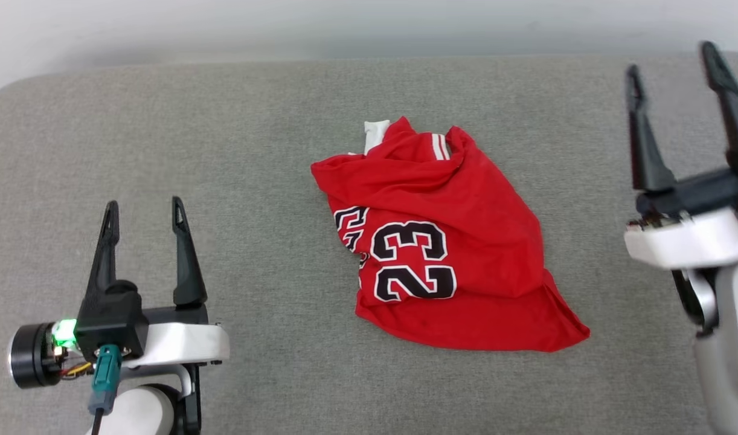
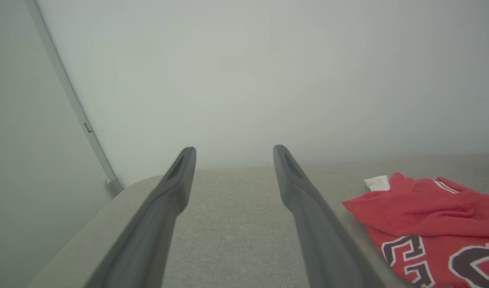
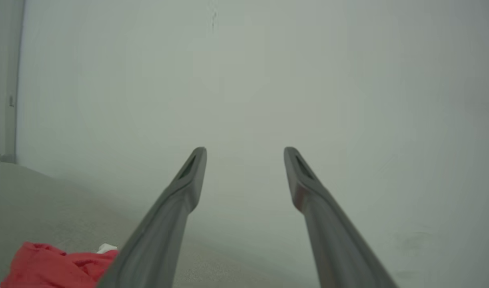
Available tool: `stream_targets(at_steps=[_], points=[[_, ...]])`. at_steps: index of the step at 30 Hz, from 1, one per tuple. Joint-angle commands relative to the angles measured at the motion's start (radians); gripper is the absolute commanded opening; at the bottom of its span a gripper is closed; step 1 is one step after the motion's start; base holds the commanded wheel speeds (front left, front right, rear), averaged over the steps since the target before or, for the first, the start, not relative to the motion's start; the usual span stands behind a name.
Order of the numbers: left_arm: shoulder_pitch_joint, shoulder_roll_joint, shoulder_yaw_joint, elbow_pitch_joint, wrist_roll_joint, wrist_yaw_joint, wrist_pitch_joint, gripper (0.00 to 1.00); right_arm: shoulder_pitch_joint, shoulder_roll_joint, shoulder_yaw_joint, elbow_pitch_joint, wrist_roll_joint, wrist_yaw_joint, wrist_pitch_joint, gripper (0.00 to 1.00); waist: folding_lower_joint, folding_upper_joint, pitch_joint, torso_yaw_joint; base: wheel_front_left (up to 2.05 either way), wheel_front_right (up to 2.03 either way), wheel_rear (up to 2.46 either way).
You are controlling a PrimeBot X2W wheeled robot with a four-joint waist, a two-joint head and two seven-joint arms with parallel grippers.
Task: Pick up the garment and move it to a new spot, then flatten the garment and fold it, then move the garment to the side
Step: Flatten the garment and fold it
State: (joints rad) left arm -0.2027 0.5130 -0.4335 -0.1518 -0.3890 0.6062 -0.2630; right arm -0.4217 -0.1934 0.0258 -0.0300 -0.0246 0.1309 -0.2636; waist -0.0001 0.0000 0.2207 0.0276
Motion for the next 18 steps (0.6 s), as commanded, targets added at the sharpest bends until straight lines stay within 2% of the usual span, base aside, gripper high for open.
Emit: stream_targets(at_steps=[1,4,10,14,18], points=[[0.021,-0.022,0.022,-0.001,0.019,-0.016,-0.002,1.0,-0.06,-0.048,0.051,0.078,0.025,0.0,0.008,1.0,0.0001,0.0,0.007,0.013,0.0,0.0,0.0],[0.039,-0.063,0.056,-0.002,0.055,-0.053,-0.002,1.0,-0.202,-0.138,0.181,0.206,0.101,0.0,0.108,1.0,0.0001,0.0,0.02,0.033,0.0,0.0,0.0],[0.05,-0.14,0.115,-0.003,0.116,-0.12,-0.002,1.0,-0.455,-0.295,0.502,0.371,0.377,-0.001,0.48,1.0,0.0001,0.0,0.073,0.064,0.0,0.0,0.0],[0.026,-0.197,0.143,0.001,0.147,-0.166,-0.002,1.0,-0.576,-0.369,0.694,0.407,0.583,0.0,0.734,1.0,0.0001,0.0,0.125,0.093,0.0,0.0,0.0],[0.004,-0.255,0.167,0.0,0.182,-0.208,-0.002,1.0,-0.683,-0.435,0.847,0.407,0.724,0.0,0.915,1.0,0.0001,0.0,0.183,0.124,0.0,0.0,0.0]])
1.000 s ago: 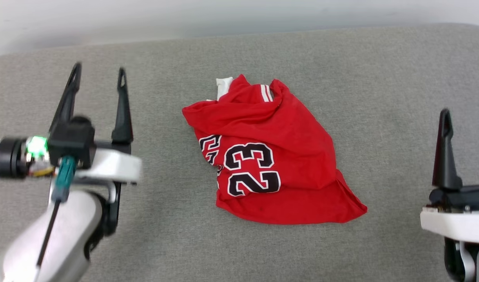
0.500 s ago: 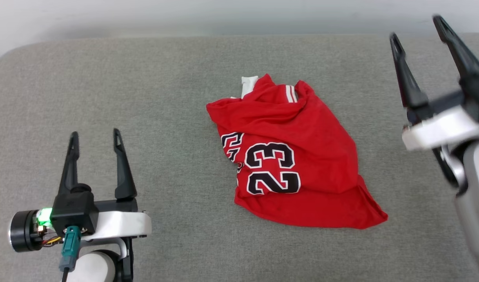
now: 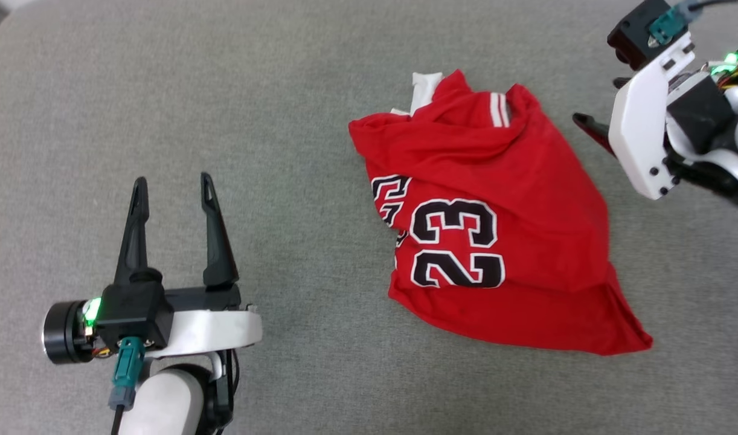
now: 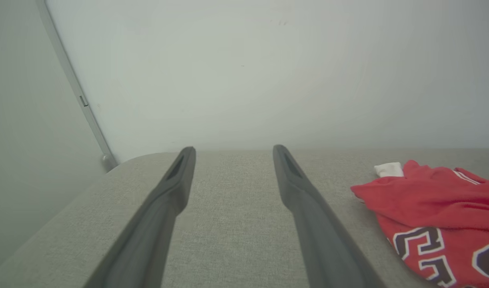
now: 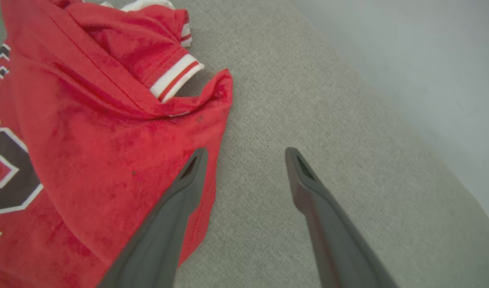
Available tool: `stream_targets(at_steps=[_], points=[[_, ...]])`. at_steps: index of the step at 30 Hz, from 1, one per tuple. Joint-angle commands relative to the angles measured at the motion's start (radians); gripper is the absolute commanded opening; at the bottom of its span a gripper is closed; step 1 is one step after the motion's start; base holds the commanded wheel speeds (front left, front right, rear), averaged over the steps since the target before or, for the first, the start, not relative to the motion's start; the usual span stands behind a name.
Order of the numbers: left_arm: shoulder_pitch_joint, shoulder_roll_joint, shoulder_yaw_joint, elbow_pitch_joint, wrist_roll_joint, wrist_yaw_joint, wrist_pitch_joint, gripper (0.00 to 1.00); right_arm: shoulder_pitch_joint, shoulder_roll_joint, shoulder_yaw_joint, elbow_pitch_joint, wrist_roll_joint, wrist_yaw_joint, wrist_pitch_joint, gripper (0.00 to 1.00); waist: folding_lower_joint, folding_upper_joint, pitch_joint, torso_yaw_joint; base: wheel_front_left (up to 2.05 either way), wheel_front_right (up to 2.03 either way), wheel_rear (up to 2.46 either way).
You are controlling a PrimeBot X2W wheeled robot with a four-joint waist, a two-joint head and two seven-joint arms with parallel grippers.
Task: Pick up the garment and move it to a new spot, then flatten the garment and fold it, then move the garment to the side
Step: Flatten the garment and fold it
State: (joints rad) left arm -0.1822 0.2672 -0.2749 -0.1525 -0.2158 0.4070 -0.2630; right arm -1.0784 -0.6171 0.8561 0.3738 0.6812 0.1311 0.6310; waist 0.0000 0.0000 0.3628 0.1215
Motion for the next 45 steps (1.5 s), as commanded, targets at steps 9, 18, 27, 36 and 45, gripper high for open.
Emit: stream_targets(at_steps=[9,18,27,36,45], points=[[-0.071,-0.113,0.076,0.01,0.064,-0.103,-0.002,1.0,-0.185,-0.023,0.207,0.083,0.11,-0.001,0.133,1.0,0.0,0.0,0.149,0.093,0.0,0.0,0.0],[-0.086,-0.173,0.127,0.031,0.1,-0.166,-0.002,1.0,-0.128,-0.019,0.398,0.16,0.152,0.0,0.149,1.0,0.0,0.0,0.176,0.109,0.0,0.0,0.0],[-0.036,-0.195,0.202,0.061,0.127,-0.207,-0.002,1.0,-0.236,-0.03,0.404,0.107,0.187,-0.001,-0.091,0.0,0.0,0.0,0.059,0.056,0.0,0.0,0.0],[0.06,-0.199,0.253,0.07,0.146,-0.219,-0.002,1.0,-0.23,-0.122,0.416,-0.148,0.218,-0.001,-0.281,0.0,0.0,0.0,-0.084,-0.001,0.0,0.0,0.0],[0.153,-0.204,0.281,0.078,0.154,-0.228,-0.002,1.0,0.067,-0.217,0.424,-0.497,0.23,-0.001,-0.288,0.0,0.0,0.0,-0.182,-0.044,0.0,0.0,0.0]])
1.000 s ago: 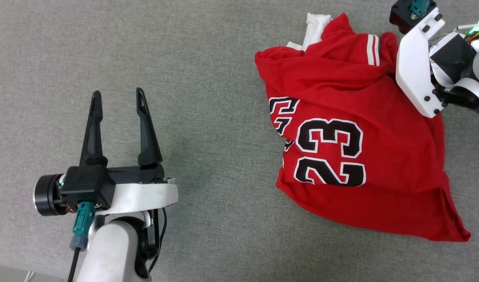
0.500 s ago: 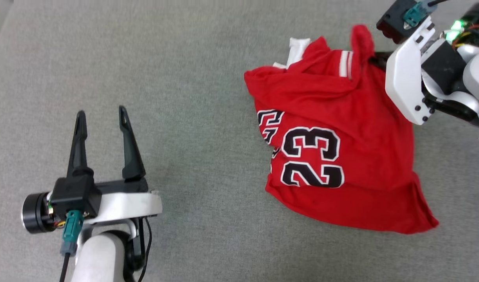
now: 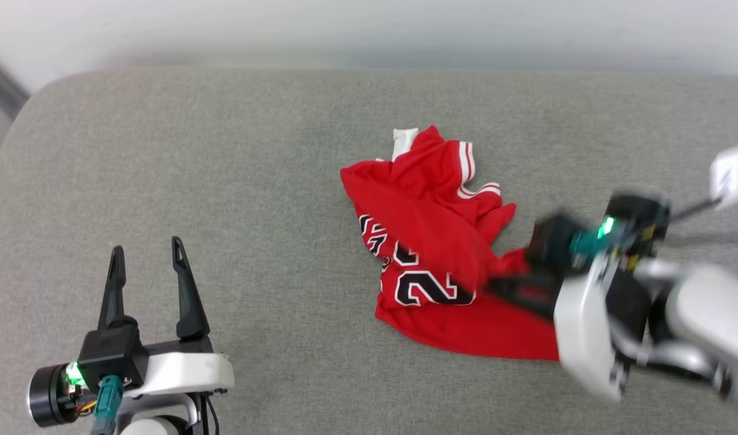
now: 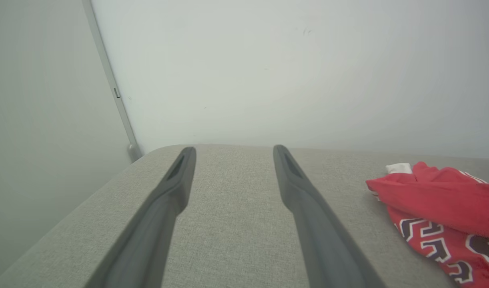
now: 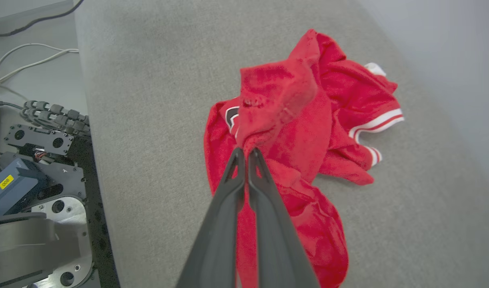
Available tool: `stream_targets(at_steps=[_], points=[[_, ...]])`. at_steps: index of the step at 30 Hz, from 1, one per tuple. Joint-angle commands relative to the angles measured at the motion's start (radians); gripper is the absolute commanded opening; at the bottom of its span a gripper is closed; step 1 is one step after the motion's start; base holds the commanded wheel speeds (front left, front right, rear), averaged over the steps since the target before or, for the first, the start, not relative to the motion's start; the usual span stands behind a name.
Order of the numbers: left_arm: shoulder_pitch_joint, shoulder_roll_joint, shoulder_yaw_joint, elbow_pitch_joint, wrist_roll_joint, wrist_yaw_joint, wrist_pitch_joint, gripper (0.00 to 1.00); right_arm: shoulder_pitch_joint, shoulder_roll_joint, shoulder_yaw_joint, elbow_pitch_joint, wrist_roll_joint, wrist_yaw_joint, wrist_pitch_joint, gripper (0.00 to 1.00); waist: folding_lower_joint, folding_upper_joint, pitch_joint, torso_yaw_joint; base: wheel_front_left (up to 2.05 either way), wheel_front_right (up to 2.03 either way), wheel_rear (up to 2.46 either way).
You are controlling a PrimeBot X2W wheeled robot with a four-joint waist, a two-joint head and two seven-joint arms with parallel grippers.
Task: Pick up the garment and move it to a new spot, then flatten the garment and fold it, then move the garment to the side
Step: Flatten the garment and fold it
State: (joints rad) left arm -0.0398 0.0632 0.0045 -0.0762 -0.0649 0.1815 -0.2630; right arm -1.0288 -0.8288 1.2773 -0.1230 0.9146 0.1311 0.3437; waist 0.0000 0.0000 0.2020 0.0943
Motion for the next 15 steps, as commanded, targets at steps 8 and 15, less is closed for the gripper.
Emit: stream_targets(at_steps=[8,15], points=[[0.034,-0.003,0.008,0.02,0.014,-0.021,-0.002,1.0,0.412,0.027,0.002,0.003,-0.086,-0.001,0.108,0.0,0.0,0.0,-0.043,-0.017,0.0,0.0,0.0],[0.035,-0.005,0.011,0.04,0.017,-0.029,-0.002,1.0,0.55,0.098,0.003,0.156,-0.144,-0.001,0.054,0.0,0.0,0.0,-0.04,-0.014,0.0,0.0,0.0]])
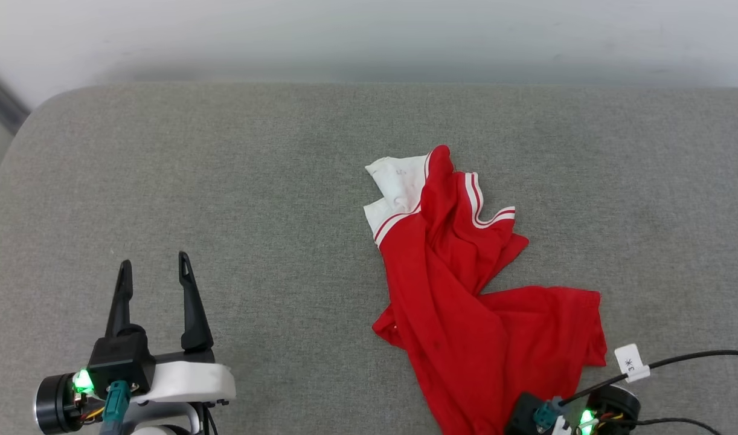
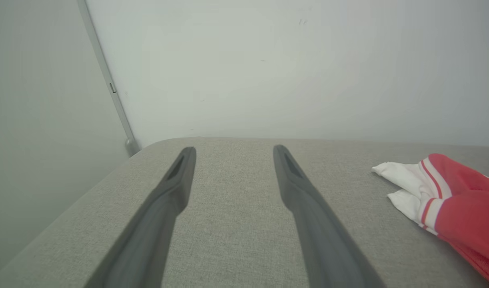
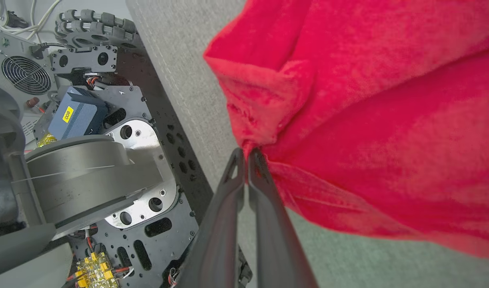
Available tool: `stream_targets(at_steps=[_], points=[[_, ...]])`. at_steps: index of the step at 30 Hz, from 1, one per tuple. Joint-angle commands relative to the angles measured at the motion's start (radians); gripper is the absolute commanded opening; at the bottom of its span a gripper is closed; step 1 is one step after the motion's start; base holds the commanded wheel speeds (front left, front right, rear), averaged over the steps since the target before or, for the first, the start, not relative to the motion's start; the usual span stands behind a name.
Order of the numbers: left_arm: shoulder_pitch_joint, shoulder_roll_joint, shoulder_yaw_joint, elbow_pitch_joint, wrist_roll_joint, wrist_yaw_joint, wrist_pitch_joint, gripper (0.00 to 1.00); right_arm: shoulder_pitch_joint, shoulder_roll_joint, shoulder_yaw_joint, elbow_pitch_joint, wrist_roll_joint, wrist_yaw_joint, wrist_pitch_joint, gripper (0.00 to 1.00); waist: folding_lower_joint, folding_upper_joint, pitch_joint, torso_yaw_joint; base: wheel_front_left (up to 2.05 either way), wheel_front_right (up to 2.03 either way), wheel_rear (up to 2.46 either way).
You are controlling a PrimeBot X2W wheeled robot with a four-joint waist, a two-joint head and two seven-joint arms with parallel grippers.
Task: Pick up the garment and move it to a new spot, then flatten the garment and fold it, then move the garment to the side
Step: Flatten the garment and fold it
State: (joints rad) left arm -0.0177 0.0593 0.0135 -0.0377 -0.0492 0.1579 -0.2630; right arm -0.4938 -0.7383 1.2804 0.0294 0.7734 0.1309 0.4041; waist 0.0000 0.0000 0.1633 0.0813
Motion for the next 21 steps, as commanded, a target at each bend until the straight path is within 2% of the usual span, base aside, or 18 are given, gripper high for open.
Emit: stream_targets(at_steps=[1,2,3,4,5,9,14,17,21], points=[[0.014,-0.002,0.001,0.006,0.002,-0.006,-0.002,1.0,0.011,0.016,-0.001,0.019,-0.008,0.0,-0.028,0.0,0.0,0.0,-0.004,-0.001,0.0,0.0,0.0],[0.017,-0.002,0.002,0.009,0.002,-0.006,-0.002,1.0,0.011,0.024,-0.009,0.031,-0.007,0.0,-0.049,0.0,0.0,0.0,-0.008,-0.003,0.0,0.0,0.0],[0.018,-0.002,0.002,0.012,0.003,-0.006,-0.002,1.0,0.007,0.029,-0.02,0.04,-0.011,0.0,-0.071,0.07,0.0,0.0,-0.013,-0.004,0.0,0.0,0.0],[0.02,-0.002,0.001,0.015,0.004,-0.007,-0.002,1.0,0.002,0.031,-0.038,0.044,-0.019,0.0,-0.096,0.41,0.0,0.0,-0.018,-0.005,0.0,0.0,0.0],[0.024,-0.002,0.002,0.017,0.005,-0.006,-0.002,1.0,0.0,0.033,-0.06,0.045,-0.026,0.0,-0.122,1.0,0.0,0.0,-0.025,-0.007,0.0,0.0,0.0],[0.038,-0.003,0.011,0.022,0.009,-0.005,-0.002,1.0,0.019,0.015,-0.177,0.008,-0.066,0.0,-0.215,1.0,0.0,0.0,-0.05,-0.013,0.0,0.0,0.0],[0.056,0.0,0.021,0.014,0.014,-0.007,-0.002,1.0,0.088,0.008,-0.403,-0.066,-0.126,0.0,-0.295,1.0,0.0,0.0,-0.078,-0.026,0.0,0.0,0.0],[0.058,0.006,0.023,0.009,0.021,-0.013,-0.002,1.0,0.148,0.043,-0.589,-0.094,-0.208,0.0,-0.361,1.0,0.0,0.0,-0.089,-0.034,0.0,0.0,0.0],[0.04,0.021,0.028,0.001,0.027,-0.021,-0.002,1.0,0.256,0.143,-0.838,-0.105,-0.365,0.0,-0.453,1.0,0.0,0.0,-0.093,-0.044,0.0,0.0,0.0]])
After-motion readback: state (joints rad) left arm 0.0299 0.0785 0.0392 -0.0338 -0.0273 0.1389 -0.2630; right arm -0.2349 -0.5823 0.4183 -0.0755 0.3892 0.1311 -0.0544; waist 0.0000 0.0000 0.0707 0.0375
